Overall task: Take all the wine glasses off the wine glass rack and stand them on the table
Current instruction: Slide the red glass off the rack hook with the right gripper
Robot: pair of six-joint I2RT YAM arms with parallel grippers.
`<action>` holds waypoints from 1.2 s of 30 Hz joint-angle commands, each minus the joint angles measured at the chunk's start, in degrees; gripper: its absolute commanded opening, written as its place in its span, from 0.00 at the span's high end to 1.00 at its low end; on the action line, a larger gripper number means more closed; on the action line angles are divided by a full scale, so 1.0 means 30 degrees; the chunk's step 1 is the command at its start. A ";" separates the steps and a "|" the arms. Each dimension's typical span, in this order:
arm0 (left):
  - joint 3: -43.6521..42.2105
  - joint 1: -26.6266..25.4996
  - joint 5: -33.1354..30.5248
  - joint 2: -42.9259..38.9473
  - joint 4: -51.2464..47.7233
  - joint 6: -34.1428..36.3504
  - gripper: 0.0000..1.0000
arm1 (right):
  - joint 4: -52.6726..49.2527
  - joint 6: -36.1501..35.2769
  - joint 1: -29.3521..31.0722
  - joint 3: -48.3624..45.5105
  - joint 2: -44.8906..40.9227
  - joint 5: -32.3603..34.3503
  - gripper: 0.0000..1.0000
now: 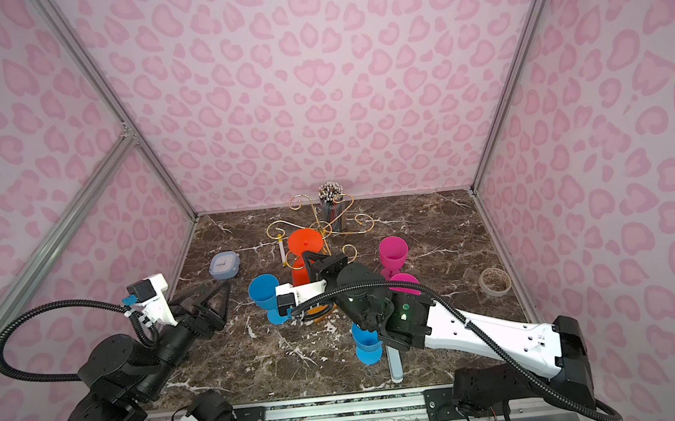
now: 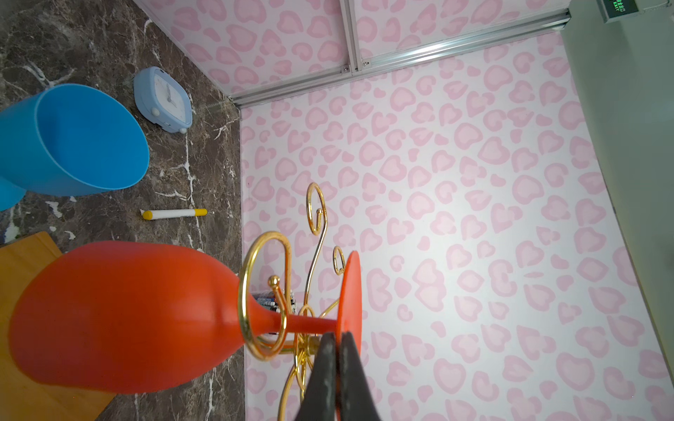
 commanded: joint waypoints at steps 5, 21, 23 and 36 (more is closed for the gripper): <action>0.0007 0.0020 -0.0137 0.0096 0.0375 -0.0095 0.11 | -0.0361 0.0064 0.0312 -0.0333 -0.0520 0.0713 1.00; 0.0068 0.0020 -0.0196 -0.0052 0.0179 -0.0088 0.11 | -0.2012 0.0370 0.1866 -0.0958 -0.1970 0.2330 1.00; 0.0099 0.0021 -0.0203 -0.0089 0.0153 -0.0047 0.11 | -0.2296 0.0428 0.2141 -0.1026 -0.2271 0.2531 1.00; 0.0527 0.0035 -0.0430 -0.0382 -0.0399 0.0808 0.11 | -0.5728 0.2073 0.4611 0.0016 -0.3792 0.3739 1.00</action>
